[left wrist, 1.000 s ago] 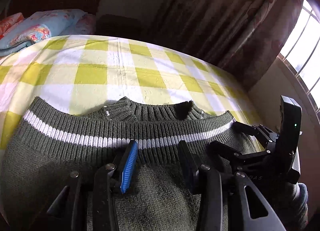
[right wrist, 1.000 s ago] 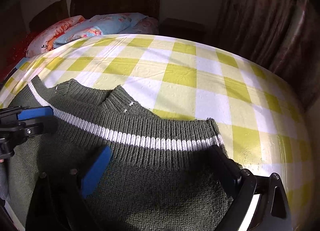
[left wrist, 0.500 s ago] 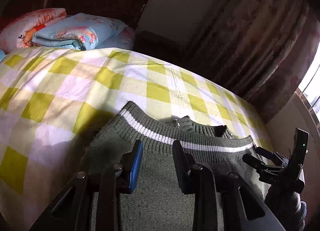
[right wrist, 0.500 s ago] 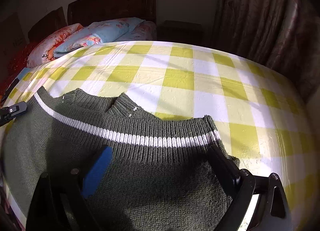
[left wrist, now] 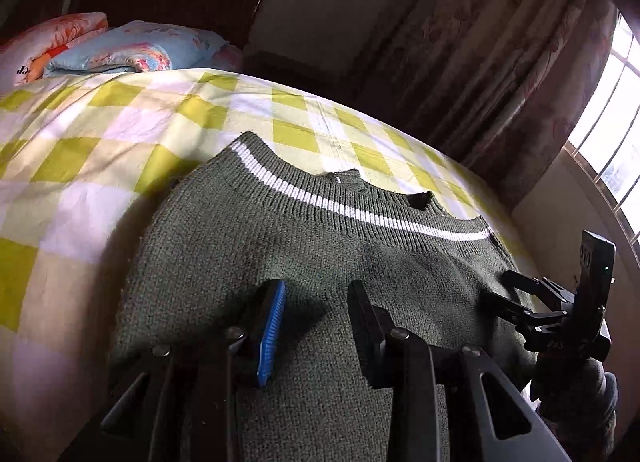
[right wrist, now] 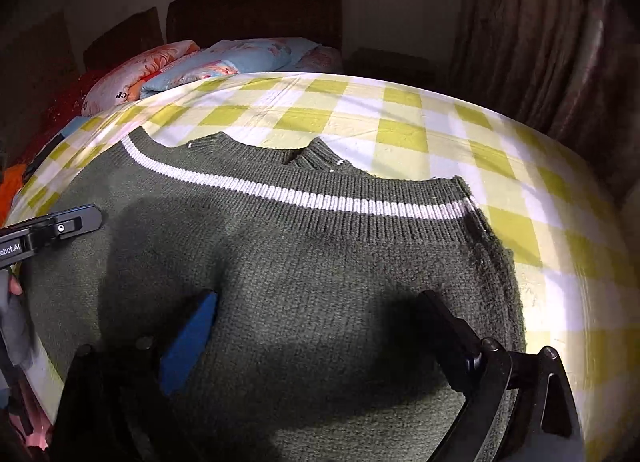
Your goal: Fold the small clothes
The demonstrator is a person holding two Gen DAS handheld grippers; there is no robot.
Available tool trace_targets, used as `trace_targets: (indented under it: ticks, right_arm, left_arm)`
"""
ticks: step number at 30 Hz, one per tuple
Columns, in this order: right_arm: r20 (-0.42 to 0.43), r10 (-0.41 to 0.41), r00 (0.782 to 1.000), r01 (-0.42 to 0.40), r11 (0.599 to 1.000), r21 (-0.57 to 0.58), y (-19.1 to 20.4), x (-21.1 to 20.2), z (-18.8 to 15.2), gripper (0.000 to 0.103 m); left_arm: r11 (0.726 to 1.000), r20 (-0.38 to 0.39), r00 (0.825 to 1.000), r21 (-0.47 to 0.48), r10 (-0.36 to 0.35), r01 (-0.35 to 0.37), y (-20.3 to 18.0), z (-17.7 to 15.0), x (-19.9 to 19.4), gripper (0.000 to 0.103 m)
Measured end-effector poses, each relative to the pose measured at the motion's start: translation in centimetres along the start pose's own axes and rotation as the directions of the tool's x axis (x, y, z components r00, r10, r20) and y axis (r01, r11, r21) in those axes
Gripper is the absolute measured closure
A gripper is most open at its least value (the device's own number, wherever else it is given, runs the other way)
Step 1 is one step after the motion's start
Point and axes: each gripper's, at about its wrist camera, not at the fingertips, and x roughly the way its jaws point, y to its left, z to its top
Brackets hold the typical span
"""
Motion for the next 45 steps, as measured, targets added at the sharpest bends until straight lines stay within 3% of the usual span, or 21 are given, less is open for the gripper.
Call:
trace_targets:
  ticks: [3, 6, 8, 10, 11, 14, 16, 18, 19, 20, 21, 24, 27, 30, 32, 34, 36, 38, 40, 43, 45]
  right_arm:
    - [0.030, 0.020, 0.999, -0.021, 0.999, 0.040, -2.4, -1.2, -1.1, 0.000]
    - [0.029, -0.011, 1.000, 0.010, 1.000, 0.023, -2.8, -1.3, -1.6, 0.000]
    - [0.017, -0.043, 0.999, 0.042, 0.999, 0.031, -2.2, -1.5, -1.2, 0.000]
    - [0.030, -0.042, 0.999, 0.042, 0.999, 0.027, -0.8, -2.3, -0.7, 0.000]
    - [0.055, -0.024, 0.998, 0.023, 1.000, 0.008, 0.4, -3.0, -0.5, 0.000]
    - [0.107, 0.035, 0.994, -0.022, 0.992, -0.122, 5.1, -4.6, -0.3, 0.000]
    - [0.093, 0.076, 0.993, -0.057, 0.980, -0.193, 7.6, -4.5, -0.7, 0.000]
    - [0.044, 0.097, 0.994, -0.084, 0.970, -0.228, 9.0, -3.2, -1.5, 0.000]
    - [0.014, 0.084, 0.996, -0.079, 0.968, -0.237, 9.2, -2.2, -2.1, 0.000]
    - [0.001, 0.086, 0.996, -0.084, 0.969, -0.234, 8.8, -1.6, -2.8, 0.000]
    - [0.033, 0.128, 0.991, -0.118, 0.970, -0.213, 7.9, -1.8, -3.1, 0.000]
    - [0.044, 0.112, 0.993, -0.102, 0.976, -0.190, 5.0, -2.7, -4.1, 0.000]
    - [0.052, 0.072, 0.996, -0.063, 0.984, -0.164, 1.9, -3.8, -5.3, 0.000]
    - [0.081, 0.090, 0.993, -0.082, 0.992, -0.096, -1.3, -4.7, -6.8, 0.000]
    - [0.092, 0.058, 0.994, -0.050, 0.995, -0.086, -2.0, -5.2, -7.3, 0.000]
    - [0.079, 0.028, 0.996, -0.022, 0.996, -0.082, -1.7, -5.5, -7.0, 0.000]
    - [0.101, 0.040, 0.994, -0.035, 0.998, -0.052, -0.7, -6.4, -6.3, 0.000]
    - [0.138, 0.100, 0.985, -0.089, 0.993, -0.079, 1.5, -7.4, -5.6, 0.000]
    - [0.147, 0.120, 0.982, -0.099, 0.985, -0.142, 4.5, -7.5, -5.2, 0.000]
    - [0.101, 0.142, 0.985, -0.114, 0.965, -0.238, 8.4, -5.9, -5.6, 0.000]
    - [0.051, 0.098, 0.994, -0.078, 0.951, -0.299, 9.6, -4.2, -6.8, 0.000]
  left_arm:
    - [0.996, 0.040, 0.998, -0.075, -0.041, 0.044, 3.1, -0.9, -2.0, 0.076]
    - [0.987, 0.056, 0.994, -0.131, -0.091, 0.098, 4.8, -1.5, -2.8, 0.080]
    - [0.988, 0.052, 0.997, -0.144, -0.056, 0.063, 4.4, -1.5, -3.1, 0.080]
    - [0.993, 0.044, 0.998, -0.113, 0.046, -0.040, 2.2, -1.4, -3.5, 0.079]
    - [0.995, 0.046, 0.997, -0.086, 0.060, -0.055, 0.6, -1.5, -3.7, 0.078]
    - [0.999, 0.037, 0.999, 0.048, -0.018, 0.016, -4.7, -2.6, -3.6, 0.076]
    - [0.989, -0.009, 1.000, 0.151, -0.002, 0.004, -7.6, -3.4, -2.2, 0.075]
    - [0.983, -0.061, 0.998, 0.182, 0.022, -0.010, -8.2, -4.2, -0.4, 0.075]
    - [0.987, -0.076, 0.997, 0.163, 0.021, -0.008, -7.5, -4.5, 0.2, 0.076]
    - [0.990, -0.050, 0.998, 0.133, -0.031, 0.038, -6.5, -4.6, -0.2, 0.077]
    - [0.994, -0.042, 0.997, 0.088, -0.059, 0.062, -5.2, -4.6, -0.6, 0.080]
    - [0.995, -0.024, 0.995, -0.022, -0.099, 0.098, -1.4, -4.5, -2.0, 0.096]
    - [0.979, 0.023, 0.984, -0.099, -0.177, 0.178, 2.1, -5.1, -3.9, 0.096]
    - [0.970, 0.062, 0.979, -0.136, -0.194, 0.200, 4.7, -5.9, -5.5, 0.097]
    - [0.973, 0.056, 0.981, -0.135, -0.183, 0.189, 4.8, -6.1, -6.1, 0.097]
    - [0.989, 0.048, 0.993, -0.102, -0.103, 0.108, 3.2, -5.9, -6.7, 0.092]
    - [0.998, 0.058, 0.997, -0.028, -0.046, 0.047, 0.1, -5.6, -7.2, 0.067]
    - [0.994, 0.063, 0.995, 0.083, -0.080, 0.075, -4.3, -5.7, -6.9, 0.056]
    - [0.978, 0.029, 0.995, 0.189, -0.093, 0.086, -8.5, -6.2, -5.5, 0.054]
    - [0.950, -0.075, 0.997, 0.312, 0.002, 0.021, -11.9, -8.0, -1.7, 0.054]
    - [0.933, -0.022, 1.000, 0.361, 0.012, -0.003, -12.0, -9.1, -1.7, 0.054]
